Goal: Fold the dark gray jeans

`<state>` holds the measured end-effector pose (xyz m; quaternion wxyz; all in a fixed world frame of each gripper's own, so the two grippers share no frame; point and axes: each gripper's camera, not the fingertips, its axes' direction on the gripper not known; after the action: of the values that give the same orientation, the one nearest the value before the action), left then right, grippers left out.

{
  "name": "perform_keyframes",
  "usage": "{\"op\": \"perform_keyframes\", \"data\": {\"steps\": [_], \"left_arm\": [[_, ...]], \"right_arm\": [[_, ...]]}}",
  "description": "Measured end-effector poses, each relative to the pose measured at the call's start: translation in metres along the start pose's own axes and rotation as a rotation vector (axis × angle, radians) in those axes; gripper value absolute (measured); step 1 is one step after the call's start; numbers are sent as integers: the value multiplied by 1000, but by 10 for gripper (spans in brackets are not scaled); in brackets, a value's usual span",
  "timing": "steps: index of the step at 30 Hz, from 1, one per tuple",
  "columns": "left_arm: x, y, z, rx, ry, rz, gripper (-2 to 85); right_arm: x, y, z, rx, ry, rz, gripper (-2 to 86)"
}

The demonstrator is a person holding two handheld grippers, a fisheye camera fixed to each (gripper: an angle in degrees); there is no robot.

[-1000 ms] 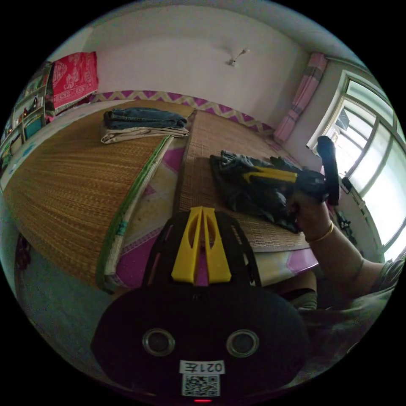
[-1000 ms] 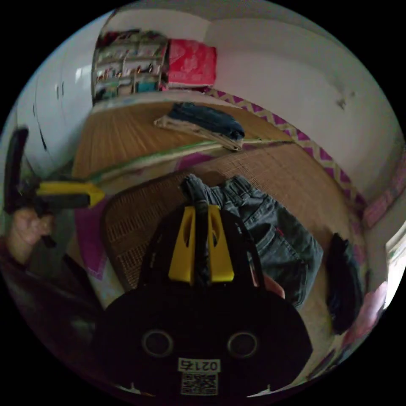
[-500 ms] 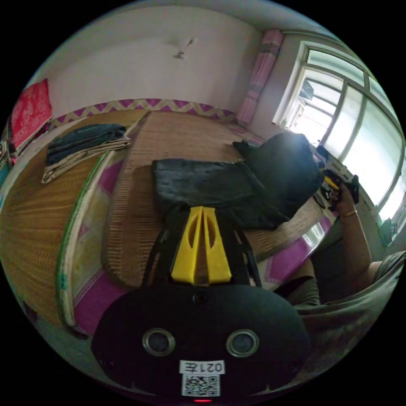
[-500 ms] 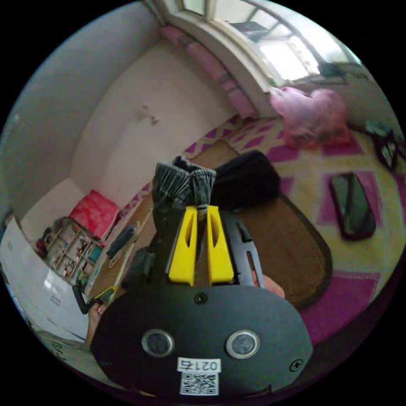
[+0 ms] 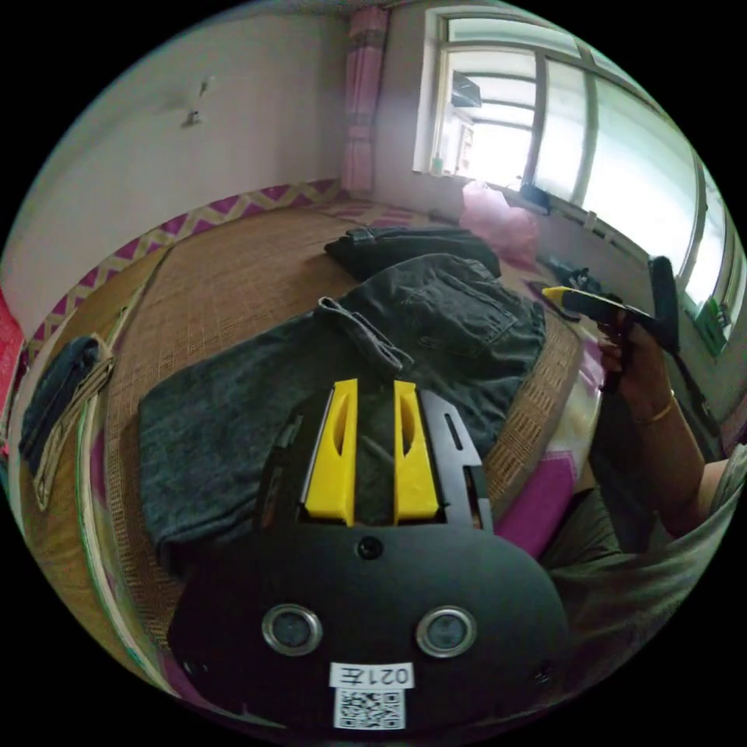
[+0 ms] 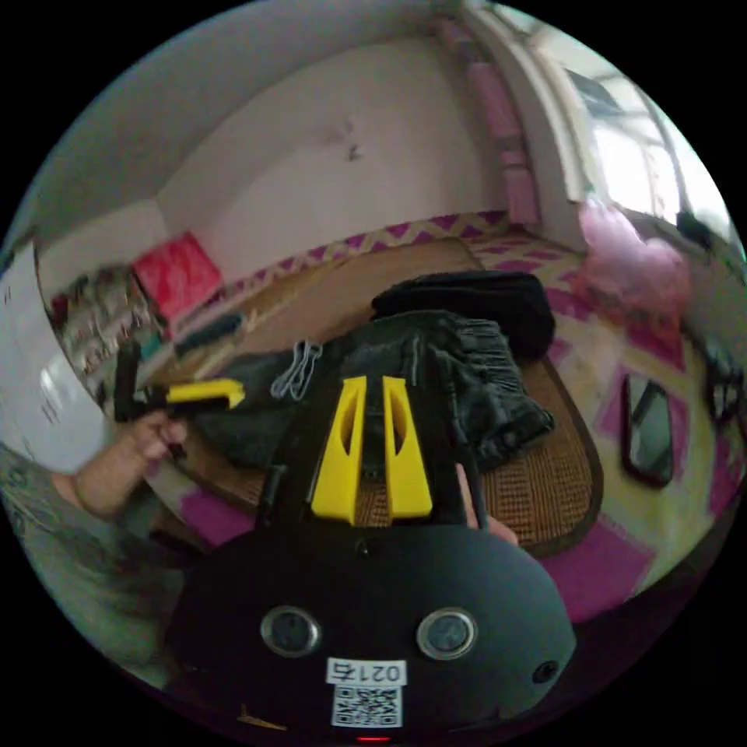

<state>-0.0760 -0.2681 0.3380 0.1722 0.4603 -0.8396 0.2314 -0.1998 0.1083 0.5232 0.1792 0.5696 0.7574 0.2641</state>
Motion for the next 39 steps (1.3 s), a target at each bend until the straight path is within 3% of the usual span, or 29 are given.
{"op": "perform_keyframes", "data": {"steps": [4, 7, 14, 18, 21, 28, 32, 35, 39], "left_arm": [[8, -24, 31, -82, -16, 52, 109], [-3, -34, 46, -133, -31, 27, 110], [-35, -53, 45, -166, -64, 1, 32], [-95, -55, -5, -5, 89, -149, 10], [-155, -45, -81, 133, 21, -212, 4], [-356, 63, -255, 257, -270, -543, 1], [-446, 145, -278, 222, -372, -775, 2], [-503, 203, -263, 194, -219, -914, 7], [-534, 241, -269, 339, -39, -984, 18]], "right_arm": [[-58, -3, 65, -168, 128, -165, 26], [-66, -2, 107, -318, 139, -162, 41], [-80, -4, 125, -325, 165, -178, 47], [-76, -7, 129, -329, 119, -144, 48], [-69, -9, 130, -330, 75, -98, 48], [-59, -11, 133, -332, -5, -23, 31], [-60, -10, 133, -332, -23, -5, 22], [-67, -9, 133, -333, -10, -14, 24], [-78, -9, 128, -329, -50, -55, 58]]}}
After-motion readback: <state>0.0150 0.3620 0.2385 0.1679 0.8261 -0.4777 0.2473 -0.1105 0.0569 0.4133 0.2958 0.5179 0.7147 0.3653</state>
